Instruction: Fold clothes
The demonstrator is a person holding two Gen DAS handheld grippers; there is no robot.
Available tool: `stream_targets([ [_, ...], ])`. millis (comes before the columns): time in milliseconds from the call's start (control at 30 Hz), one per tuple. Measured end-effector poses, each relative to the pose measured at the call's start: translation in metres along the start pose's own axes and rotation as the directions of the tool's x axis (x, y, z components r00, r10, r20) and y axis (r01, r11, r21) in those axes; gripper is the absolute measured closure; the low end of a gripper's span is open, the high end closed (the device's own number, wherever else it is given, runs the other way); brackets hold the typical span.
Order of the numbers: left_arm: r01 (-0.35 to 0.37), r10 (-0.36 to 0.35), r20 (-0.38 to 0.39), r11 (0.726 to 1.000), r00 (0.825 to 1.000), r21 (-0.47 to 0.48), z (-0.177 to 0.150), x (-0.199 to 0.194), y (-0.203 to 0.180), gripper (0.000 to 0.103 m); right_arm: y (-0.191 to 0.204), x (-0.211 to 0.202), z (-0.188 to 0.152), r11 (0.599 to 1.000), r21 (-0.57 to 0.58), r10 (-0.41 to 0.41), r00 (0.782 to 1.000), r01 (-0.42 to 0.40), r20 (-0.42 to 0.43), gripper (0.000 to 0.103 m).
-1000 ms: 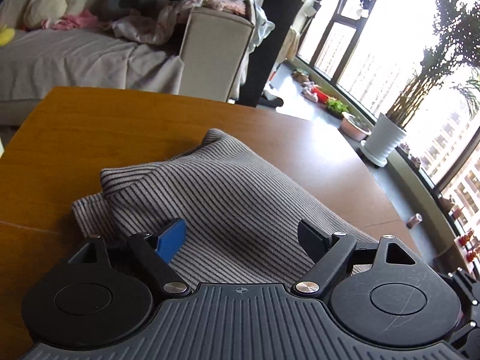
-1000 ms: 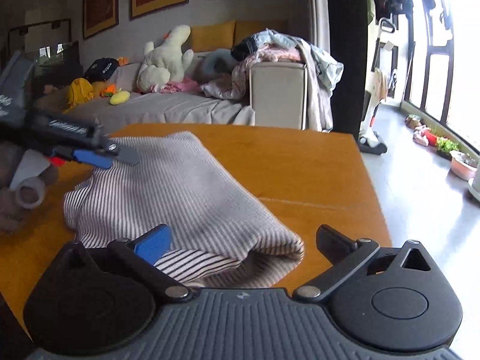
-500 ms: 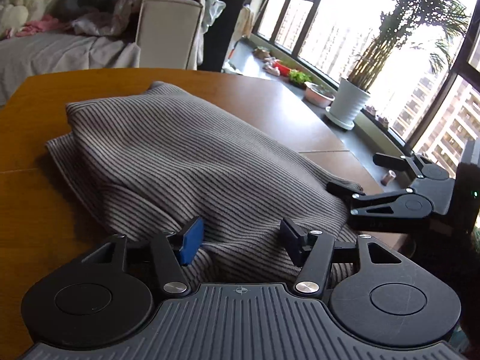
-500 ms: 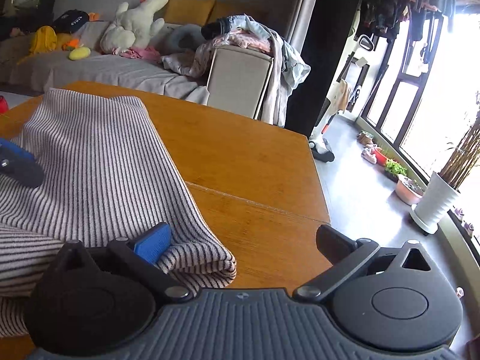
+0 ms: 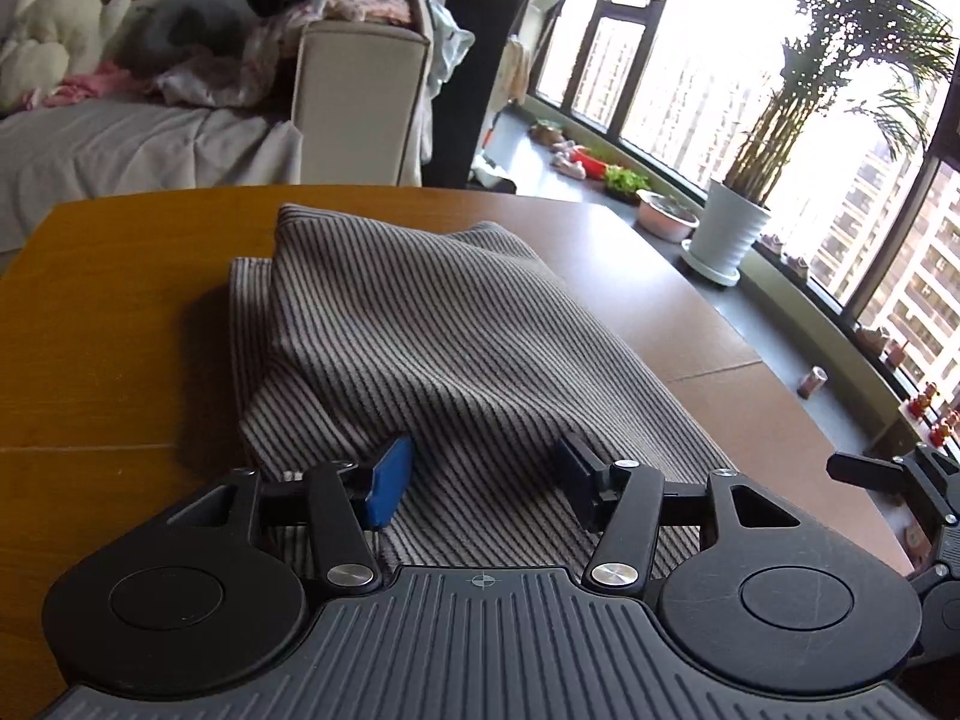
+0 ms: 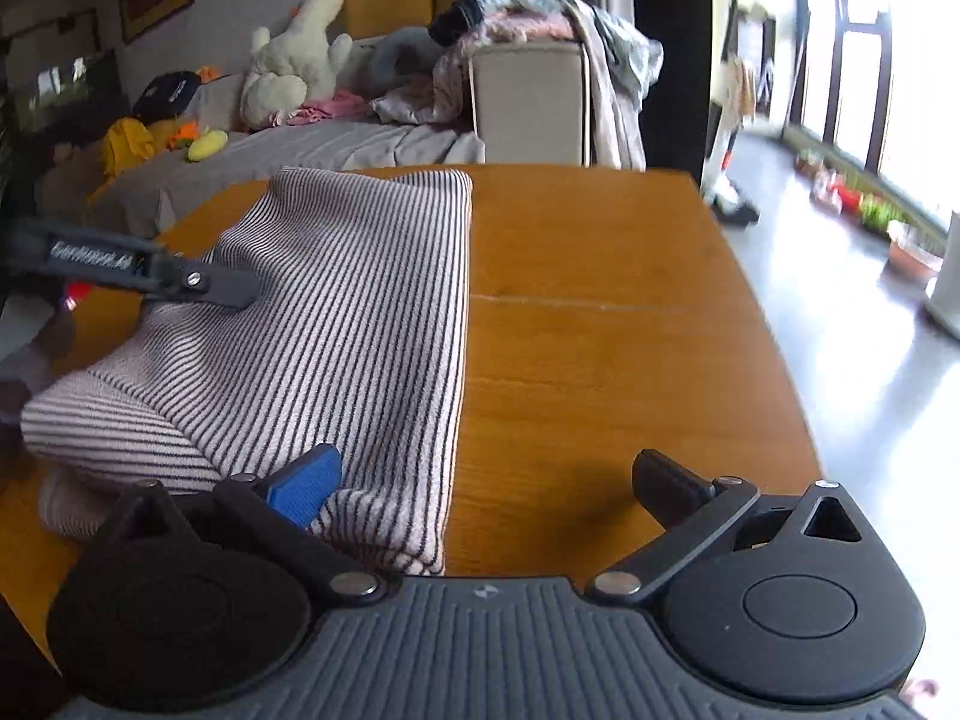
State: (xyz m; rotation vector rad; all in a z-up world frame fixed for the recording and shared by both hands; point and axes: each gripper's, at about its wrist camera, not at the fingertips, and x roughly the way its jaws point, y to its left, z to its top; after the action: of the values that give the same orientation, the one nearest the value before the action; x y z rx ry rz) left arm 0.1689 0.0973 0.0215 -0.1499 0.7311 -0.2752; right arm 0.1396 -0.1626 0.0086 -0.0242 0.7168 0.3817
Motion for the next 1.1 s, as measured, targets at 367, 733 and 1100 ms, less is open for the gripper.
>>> stream_targets([
  [367,-0.015,0.014,0.009,0.986,1.000,0.165,-0.044,-0.043,-0.029,0.033,0.005,0.002,-0.001,1.000,-0.023,-0.018,1.000,0.017,-0.014,0.000],
  [733,-0.003,0.001,0.022,0.998,1.000,0.070,-0.063,-0.059,-0.009,0.017,0.014,-0.009,-0.004,0.997,-0.054,-0.060,0.997,0.062,0.038,0.000],
  [1100,-0.009,0.008,0.030,1.000,1.000,0.012,-0.075,-0.076,0.001,0.015,0.089,-0.024,0.005,0.960,-0.279,0.025,0.994,0.006,0.106,0.038],
])
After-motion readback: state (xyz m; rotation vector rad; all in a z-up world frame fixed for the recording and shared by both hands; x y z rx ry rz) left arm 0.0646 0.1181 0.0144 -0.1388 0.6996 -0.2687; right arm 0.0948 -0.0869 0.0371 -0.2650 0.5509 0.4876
